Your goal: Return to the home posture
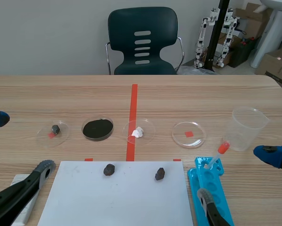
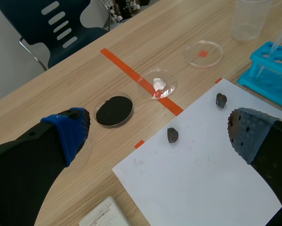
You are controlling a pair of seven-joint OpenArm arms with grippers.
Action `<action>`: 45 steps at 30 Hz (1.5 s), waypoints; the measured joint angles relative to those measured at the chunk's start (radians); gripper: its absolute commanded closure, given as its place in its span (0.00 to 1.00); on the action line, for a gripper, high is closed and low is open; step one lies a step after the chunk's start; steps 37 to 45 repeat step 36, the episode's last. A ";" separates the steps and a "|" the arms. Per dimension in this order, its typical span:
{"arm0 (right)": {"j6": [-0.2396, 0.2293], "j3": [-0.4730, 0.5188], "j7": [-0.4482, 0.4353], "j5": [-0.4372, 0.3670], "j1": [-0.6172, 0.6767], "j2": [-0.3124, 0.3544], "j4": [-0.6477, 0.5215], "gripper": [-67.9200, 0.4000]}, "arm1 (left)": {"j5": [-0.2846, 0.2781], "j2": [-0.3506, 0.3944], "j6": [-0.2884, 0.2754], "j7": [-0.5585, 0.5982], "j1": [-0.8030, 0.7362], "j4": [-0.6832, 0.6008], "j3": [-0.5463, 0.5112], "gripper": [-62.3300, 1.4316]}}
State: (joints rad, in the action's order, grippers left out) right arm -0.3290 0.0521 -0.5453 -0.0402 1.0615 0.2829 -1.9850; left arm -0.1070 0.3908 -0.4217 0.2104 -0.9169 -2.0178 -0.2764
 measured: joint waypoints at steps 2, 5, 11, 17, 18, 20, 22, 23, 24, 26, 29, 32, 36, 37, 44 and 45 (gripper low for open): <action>0.000 0.000 0.000 0.000 0.000 0.000 0.000 0.08 | 0.000 0.000 0.000 0.000 0.000 0.000 0.000 0.01; 0.000 0.000 0.000 0.000 0.000 0.000 0.000 0.08 | 0.000 0.000 0.000 0.000 0.000 0.000 0.000 0.01; 0.000 0.000 0.000 0.000 0.000 0.000 0.000 0.08 | 0.000 0.000 0.000 0.000 0.000 0.000 0.000 0.01; 0.000 0.000 0.000 0.000 0.000 0.000 0.000 0.08 | 0.000 0.000 0.000 0.000 0.000 0.000 0.000 0.01; 0.000 0.000 0.000 0.000 0.000 0.000 0.000 0.08 | 0.000 0.000 0.000 0.000 0.000 0.000 0.000 0.01; 0.000 0.000 0.000 0.000 0.000 0.000 0.000 0.08 | 0.000 0.000 0.000 0.000 0.000 0.000 0.000 0.01; 0.000 0.000 0.000 0.000 0.000 0.000 0.000 0.08 | 0.000 0.000 0.000 0.002 0.000 0.000 0.000 0.01; 0.000 0.000 0.000 0.000 0.000 0.000 0.000 0.08 | 0.000 0.000 0.000 0.005 0.000 0.000 0.000 0.01; 0.000 0.000 0.000 0.000 0.000 0.000 0.000 0.08 | 0.000 0.000 0.000 0.011 0.000 0.000 0.000 0.01; 0.000 0.000 0.000 0.000 0.000 0.000 0.000 0.08 | 0.000 0.000 0.000 0.021 0.000 0.000 0.000 0.01; 0.000 0.000 0.000 0.000 0.000 0.000 0.000 0.08 | 0.000 0.000 0.000 0.027 0.000 0.000 0.000 0.01; 0.000 0.000 0.000 0.000 0.000 0.000 0.000 0.08 | 0.000 0.000 0.000 0.027 0.000 0.000 0.000 0.01; 0.000 0.000 0.000 0.000 0.000 0.000 0.000 0.08 | 0.000 0.000 0.000 0.026 0.000 0.000 0.000 0.01; 0.000 0.000 0.000 0.000 0.000 0.000 0.000 0.08 | 0.000 0.000 0.000 0.026 0.000 0.000 0.000 0.01; 0.000 0.000 0.000 0.000 0.000 0.000 0.000 0.08 | 0.000 0.000 0.000 0.026 0.000 0.000 0.000 0.01; 0.000 0.000 0.000 0.000 0.000 0.000 0.000 0.08 | 0.000 0.000 0.000 0.026 0.000 0.000 0.000 0.01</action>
